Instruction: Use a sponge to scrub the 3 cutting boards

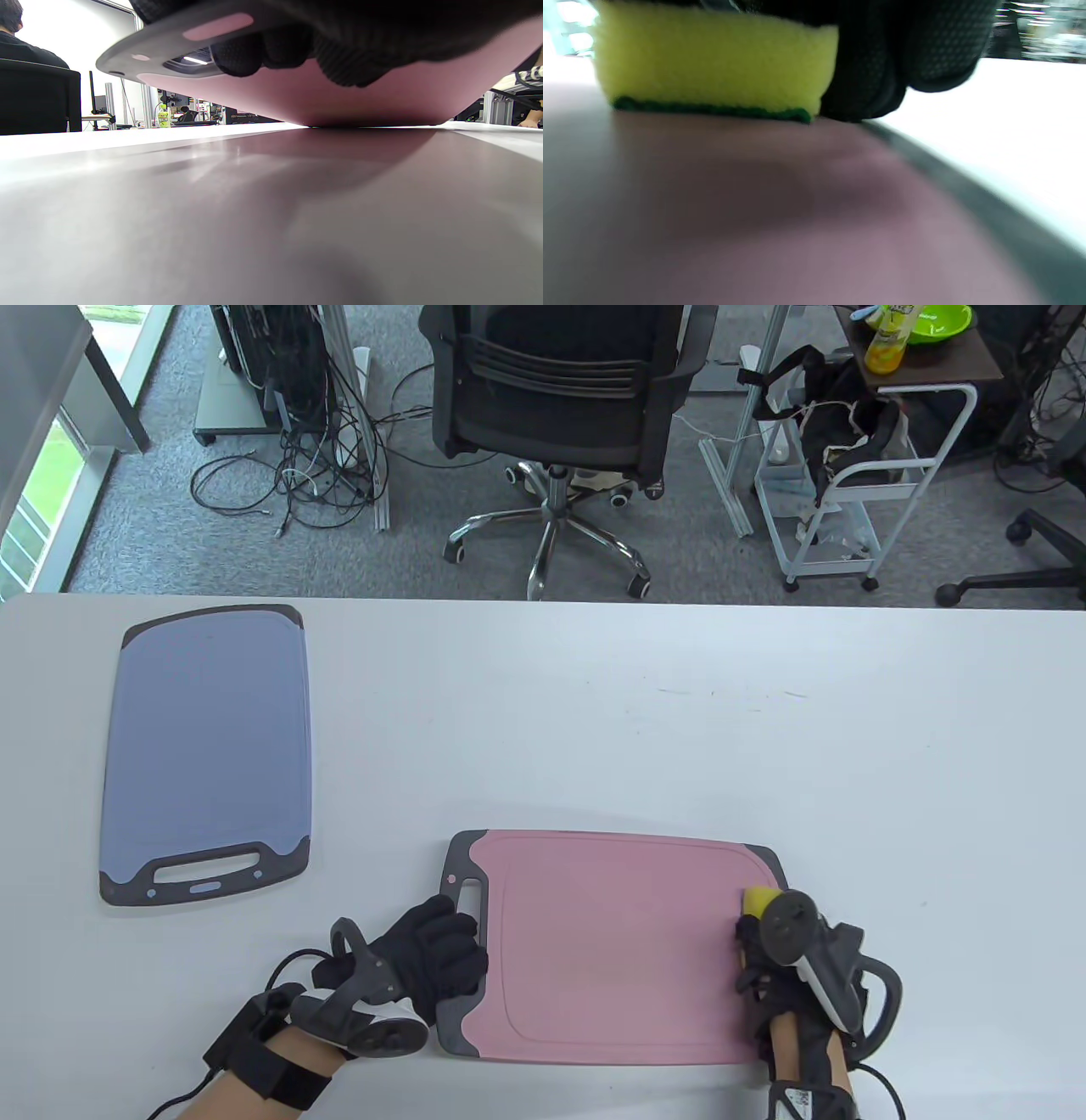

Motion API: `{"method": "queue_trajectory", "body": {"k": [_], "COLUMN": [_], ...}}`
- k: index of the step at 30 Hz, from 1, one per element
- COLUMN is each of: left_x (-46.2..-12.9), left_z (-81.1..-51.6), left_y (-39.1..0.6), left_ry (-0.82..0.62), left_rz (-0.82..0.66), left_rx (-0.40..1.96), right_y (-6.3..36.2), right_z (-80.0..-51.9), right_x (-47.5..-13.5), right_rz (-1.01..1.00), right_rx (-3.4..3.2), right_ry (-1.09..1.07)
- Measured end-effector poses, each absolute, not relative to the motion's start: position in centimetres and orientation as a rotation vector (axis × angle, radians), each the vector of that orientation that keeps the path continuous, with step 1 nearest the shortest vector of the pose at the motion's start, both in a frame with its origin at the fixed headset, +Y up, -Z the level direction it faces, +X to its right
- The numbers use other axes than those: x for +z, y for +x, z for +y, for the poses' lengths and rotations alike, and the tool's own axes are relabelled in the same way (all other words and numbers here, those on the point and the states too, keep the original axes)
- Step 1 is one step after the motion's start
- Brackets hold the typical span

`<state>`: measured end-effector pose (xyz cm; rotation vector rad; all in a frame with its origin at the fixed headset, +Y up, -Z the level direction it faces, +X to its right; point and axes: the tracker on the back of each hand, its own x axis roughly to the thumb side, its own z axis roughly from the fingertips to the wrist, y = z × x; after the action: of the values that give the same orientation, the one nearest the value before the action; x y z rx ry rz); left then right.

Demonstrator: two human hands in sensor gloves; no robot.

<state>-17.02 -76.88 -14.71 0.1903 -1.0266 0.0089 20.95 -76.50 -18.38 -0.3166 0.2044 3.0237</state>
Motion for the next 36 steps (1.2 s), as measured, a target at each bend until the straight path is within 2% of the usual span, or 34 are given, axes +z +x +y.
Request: {"method": "queue_trajectory", "body": {"k": [1, 3, 4, 7, 8, 10, 11, 13, 17, 19, 20, 22, 25, 28, 30, 31, 33, 34, 36], "left_x": [-14.7, -14.8, -14.8, -14.6, -14.6, -14.6, -14.7, -14.7, -14.8, -14.7, -14.7, -14.7, -14.8, -14.7, -14.7, -14.8, -14.6, -14.6, -14.6], "left_z": [-76.9, -76.9, -76.9, -76.8, -76.8, -76.8, -76.8, -76.8, -76.8, -76.9, -76.8, -76.8, -76.8, -76.8, -76.8, -76.8, -76.7, -76.7, -76.7], "left_y": [-17.0, -17.0, -17.0, -17.0, -17.0, -17.0, -17.0, -17.0, -16.9, -16.9, -16.9, -16.9, -16.9, -16.9, -17.0, -17.0, -16.9, -16.9, -17.0], "left_ry": [0.189, 0.185, 0.183, 0.190, 0.190, 0.191, 0.185, 0.183, 0.181, 0.183, 0.186, 0.183, 0.176, 0.186, 0.179, 0.179, 0.186, 0.187, 0.190], "left_rz": [-1.027, -1.030, -1.030, -1.032, -1.036, -1.032, -1.032, -1.030, -1.030, -1.029, -1.031, -1.033, -1.024, -1.032, -1.031, -1.031, -1.036, -1.039, -1.037], "left_rx": [0.007, 0.009, 0.010, 0.001, 0.000, 0.006, 0.015, 0.015, 0.015, 0.014, 0.014, 0.012, 0.019, 0.014, 0.016, 0.017, 0.013, 0.010, 0.021], "right_y": [19.2, 13.5, 10.0, 2.2, 1.1, 1.3, 2.6, 6.2, 18.0, 23.8, 25.2, 26.9, 24.2, 16.0, 9.3, 7.4, 2.6, 1.1, 0.7], "right_z": [-76.2, -75.5, -75.2, -74.1, -74.0, -74.0, -74.2, -74.7, -76.1, -76.8, -77.1, -77.4, -77.1, -76.0, -75.2, -74.9, -74.2, -73.9, -74.0], "right_x": [-18.5, -18.4, -17.8, -15.1, -14.5, -14.3, -14.8, -15.8, -17.5, -16.8, -16.5, -15.9, -16.3, -16.8, -15.9, -15.4, -13.7, -13.0, -12.4], "right_rz": [0.194, 0.201, 0.202, 0.142, 0.095, 0.034, 0.066, 0.146, 0.225, 0.273, 0.269, 0.198, 0.173, 0.189, 0.164, 0.147, 0.099, 0.092, 0.042], "right_rx": [3.024, 2.985, 2.952, 2.999, 3.033, 3.167, 3.146, 3.104, 3.175, 3.114, 3.080, 2.908, 2.956, 3.032, 3.046, 3.059, 3.045, 2.997, 3.084], "right_ry": [-0.229, 0.098, 0.323, 0.792, 0.865, 0.850, 0.810, 0.493, -0.116, -0.442, -0.519, -0.513, -0.394, 0.063, 0.392, 0.485, 0.801, 0.886, 0.832]}}
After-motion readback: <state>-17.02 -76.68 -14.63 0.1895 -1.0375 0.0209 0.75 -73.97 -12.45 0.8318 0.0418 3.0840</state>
